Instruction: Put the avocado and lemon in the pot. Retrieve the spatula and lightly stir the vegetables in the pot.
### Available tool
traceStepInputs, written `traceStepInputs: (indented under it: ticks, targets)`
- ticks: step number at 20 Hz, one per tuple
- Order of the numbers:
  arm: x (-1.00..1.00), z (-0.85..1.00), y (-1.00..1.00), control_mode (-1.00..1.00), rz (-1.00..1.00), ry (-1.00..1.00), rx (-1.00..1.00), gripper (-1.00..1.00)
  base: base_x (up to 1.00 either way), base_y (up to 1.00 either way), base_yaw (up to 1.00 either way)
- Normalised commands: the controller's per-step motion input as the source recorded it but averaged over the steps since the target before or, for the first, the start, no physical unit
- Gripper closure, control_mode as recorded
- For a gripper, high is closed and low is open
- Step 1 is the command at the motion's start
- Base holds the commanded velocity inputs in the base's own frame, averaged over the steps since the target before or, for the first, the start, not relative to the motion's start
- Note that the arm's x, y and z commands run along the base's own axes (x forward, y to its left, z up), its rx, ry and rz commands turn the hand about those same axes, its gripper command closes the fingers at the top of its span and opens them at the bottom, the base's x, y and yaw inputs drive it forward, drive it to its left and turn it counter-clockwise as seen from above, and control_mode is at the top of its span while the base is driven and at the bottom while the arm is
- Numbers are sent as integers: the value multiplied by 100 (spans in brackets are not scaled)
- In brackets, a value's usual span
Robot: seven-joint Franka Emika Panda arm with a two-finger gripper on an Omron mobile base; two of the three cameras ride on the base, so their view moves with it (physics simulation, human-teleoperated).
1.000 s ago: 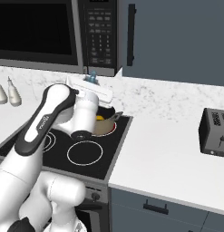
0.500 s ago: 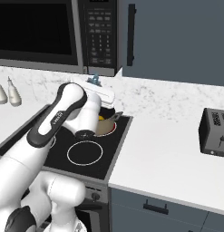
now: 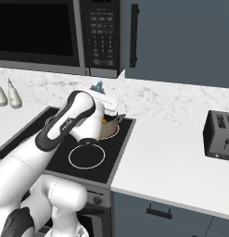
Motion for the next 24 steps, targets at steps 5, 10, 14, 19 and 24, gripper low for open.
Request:
traceStepInputs:
  ticks: [5, 10, 14, 19, 24]
  targets:
    - [9, -11, -3, -100, 0, 5, 0, 100, 0, 0, 0]
    - [20, -4, 0, -100, 0, 10, 0, 100, 0, 0, 0]
    - [25, -8, -3, -100, 0, 10, 0, 100, 0, 0, 0]
    - [20, -8, -6, -100, 0, 1, 0, 100, 0, 0, 0]
    - [9, -10, -2, -100, 0, -3, 0, 100, 0, 0, 0]
